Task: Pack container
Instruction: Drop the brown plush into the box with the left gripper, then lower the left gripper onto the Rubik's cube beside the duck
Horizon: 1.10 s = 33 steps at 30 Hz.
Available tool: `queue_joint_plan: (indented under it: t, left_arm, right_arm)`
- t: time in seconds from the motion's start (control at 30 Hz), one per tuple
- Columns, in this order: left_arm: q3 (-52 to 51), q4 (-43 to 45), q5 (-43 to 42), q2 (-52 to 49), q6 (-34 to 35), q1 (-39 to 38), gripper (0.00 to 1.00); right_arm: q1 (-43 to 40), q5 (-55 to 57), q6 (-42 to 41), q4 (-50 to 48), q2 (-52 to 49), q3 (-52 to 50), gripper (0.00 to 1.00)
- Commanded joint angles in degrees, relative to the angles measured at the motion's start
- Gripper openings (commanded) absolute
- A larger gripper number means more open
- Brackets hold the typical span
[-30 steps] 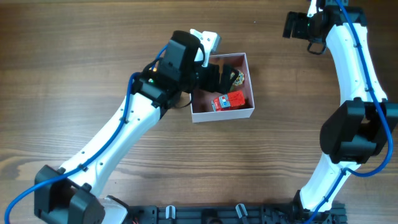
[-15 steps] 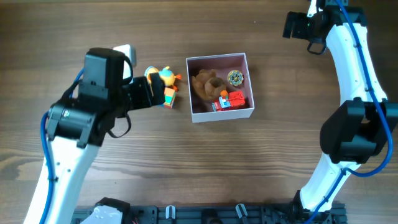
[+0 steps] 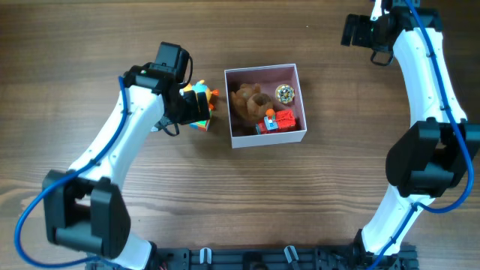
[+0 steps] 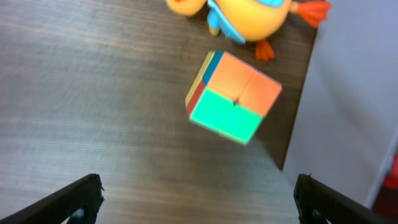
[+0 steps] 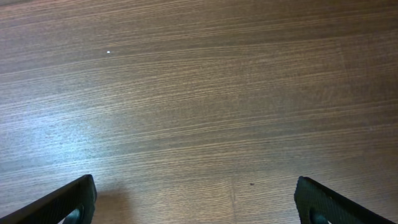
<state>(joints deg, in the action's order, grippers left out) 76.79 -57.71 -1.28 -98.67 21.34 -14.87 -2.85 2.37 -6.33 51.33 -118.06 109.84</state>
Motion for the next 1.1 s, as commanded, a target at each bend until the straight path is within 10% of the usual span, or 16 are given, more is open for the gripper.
queue_joint_plan:
  t: [0.0,1.07]
  left_arm:
    - [0.2,2.1,0.8,-3.7,-5.4,-0.5,0.99]
    - [0.1,8.9,6.3,-11.7,-15.2,-4.2,0.92]
  right_arm:
    - [-0.2,-0.5,0.3,-0.2,1.3,-0.2,1.0]
    - [-0.2,-0.5,0.3,-0.2,1.3,-0.2,1.0]
